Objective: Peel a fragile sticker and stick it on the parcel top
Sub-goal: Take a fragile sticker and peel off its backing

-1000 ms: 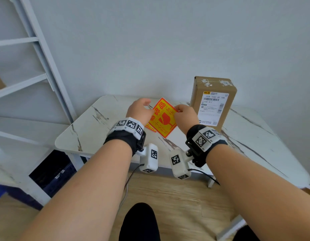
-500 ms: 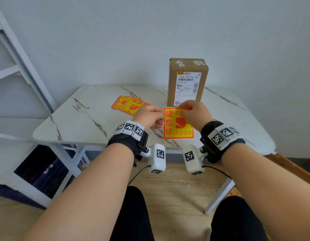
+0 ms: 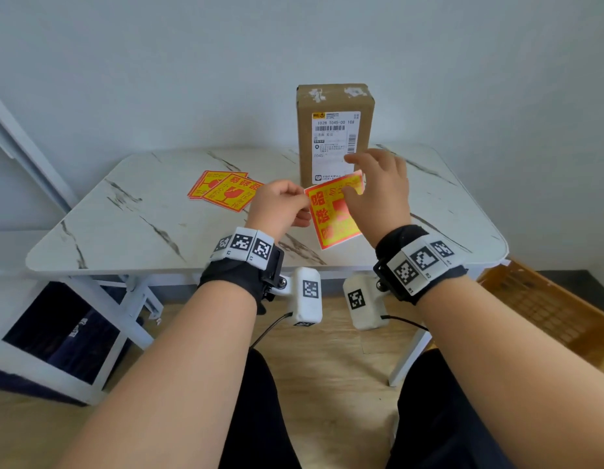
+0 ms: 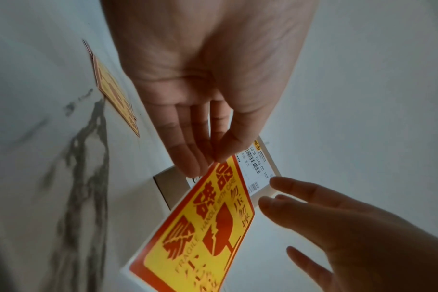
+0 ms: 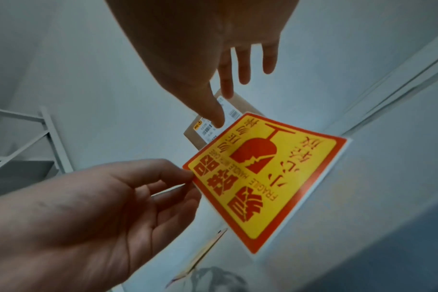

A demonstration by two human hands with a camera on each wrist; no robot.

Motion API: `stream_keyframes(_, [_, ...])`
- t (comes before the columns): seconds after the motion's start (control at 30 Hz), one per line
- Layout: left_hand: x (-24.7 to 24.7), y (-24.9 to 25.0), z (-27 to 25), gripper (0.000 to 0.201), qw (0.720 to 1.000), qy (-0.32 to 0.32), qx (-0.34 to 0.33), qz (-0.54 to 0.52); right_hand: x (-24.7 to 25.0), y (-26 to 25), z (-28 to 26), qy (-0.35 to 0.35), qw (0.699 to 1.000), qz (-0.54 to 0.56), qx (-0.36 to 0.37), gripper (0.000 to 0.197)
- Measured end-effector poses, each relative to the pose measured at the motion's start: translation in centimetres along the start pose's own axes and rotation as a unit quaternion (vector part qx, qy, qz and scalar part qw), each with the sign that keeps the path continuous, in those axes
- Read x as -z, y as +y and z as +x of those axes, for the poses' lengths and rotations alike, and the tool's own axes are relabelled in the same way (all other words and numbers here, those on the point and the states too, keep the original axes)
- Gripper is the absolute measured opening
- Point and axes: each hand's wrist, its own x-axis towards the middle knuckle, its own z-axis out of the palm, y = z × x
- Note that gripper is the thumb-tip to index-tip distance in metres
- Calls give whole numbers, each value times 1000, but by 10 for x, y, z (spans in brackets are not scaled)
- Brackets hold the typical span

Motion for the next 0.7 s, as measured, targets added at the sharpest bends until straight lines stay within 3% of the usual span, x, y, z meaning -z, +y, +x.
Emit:
stream_keyframes(0.1, [0,-1,1,6,1000,-9,13,-17,-4,0,-3,1,999,-27,26,32])
stream_keyframes(0.2, [3,-3,2,8,998,-11,44,-49,-12,3,-4,-83,996,12,30,22])
stream_keyframes(0.3, [6,-7,1,11,995,-14,63,-79,-19,6,-7,-147,989,30,6,20])
stream_keyframes(0.57, [11,-17,2,4,992,-19,88,-84,-24,6,-10,-168,985,39,-4,16])
stream_keyframes(0.7, [12,-23,5,3,994,-9,93,-54,-22,10,-12,-232,973,10,-12,17])
